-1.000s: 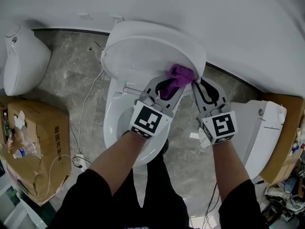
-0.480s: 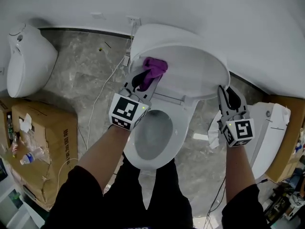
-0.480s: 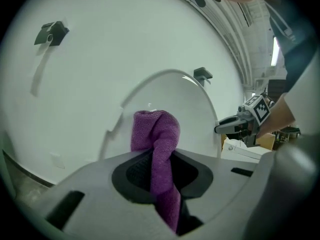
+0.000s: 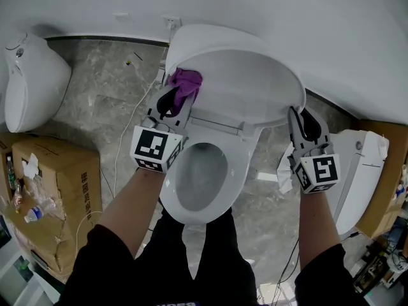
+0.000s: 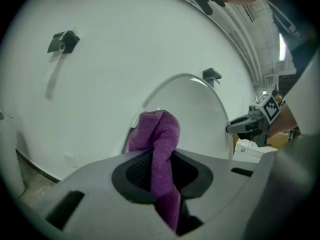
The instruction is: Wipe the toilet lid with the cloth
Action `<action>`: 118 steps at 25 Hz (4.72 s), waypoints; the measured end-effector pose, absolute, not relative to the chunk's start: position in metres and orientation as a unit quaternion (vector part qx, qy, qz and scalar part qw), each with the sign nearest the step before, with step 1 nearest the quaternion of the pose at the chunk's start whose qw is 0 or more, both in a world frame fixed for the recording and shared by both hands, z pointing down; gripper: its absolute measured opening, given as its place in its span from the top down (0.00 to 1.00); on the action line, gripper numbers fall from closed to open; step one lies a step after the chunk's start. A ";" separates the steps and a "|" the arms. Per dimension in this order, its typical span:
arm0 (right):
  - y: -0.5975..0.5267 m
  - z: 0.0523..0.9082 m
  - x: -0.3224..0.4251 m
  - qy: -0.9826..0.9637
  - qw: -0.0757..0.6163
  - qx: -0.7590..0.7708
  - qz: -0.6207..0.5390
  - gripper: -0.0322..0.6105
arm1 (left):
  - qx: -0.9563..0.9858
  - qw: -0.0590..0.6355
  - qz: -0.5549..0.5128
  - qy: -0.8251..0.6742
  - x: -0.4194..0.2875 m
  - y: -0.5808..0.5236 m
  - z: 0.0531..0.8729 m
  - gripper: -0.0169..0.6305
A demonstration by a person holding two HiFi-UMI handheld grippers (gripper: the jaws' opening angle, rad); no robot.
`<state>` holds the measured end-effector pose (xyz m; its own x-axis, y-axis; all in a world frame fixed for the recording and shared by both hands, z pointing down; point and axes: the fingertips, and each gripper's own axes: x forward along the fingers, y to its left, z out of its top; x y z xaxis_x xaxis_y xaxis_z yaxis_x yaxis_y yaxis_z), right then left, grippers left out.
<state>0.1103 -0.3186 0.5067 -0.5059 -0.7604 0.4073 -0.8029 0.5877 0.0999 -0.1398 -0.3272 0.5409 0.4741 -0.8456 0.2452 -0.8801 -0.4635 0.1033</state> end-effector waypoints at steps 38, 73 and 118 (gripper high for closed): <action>-0.316 0.502 0.107 -0.922 0.143 0.359 0.027 0.84 | 0.927 0.055 0.086 -0.361 0.103 -0.280 0.607 0.87; -0.320 0.502 0.107 -0.905 0.151 0.396 0.037 0.83 | 0.847 0.061 0.077 -0.523 -0.071 -0.304 0.640 0.87; -0.321 0.509 0.113 -0.882 0.205 0.421 0.056 0.83 | 0.857 0.110 0.127 -0.488 -0.159 -0.277 0.626 0.87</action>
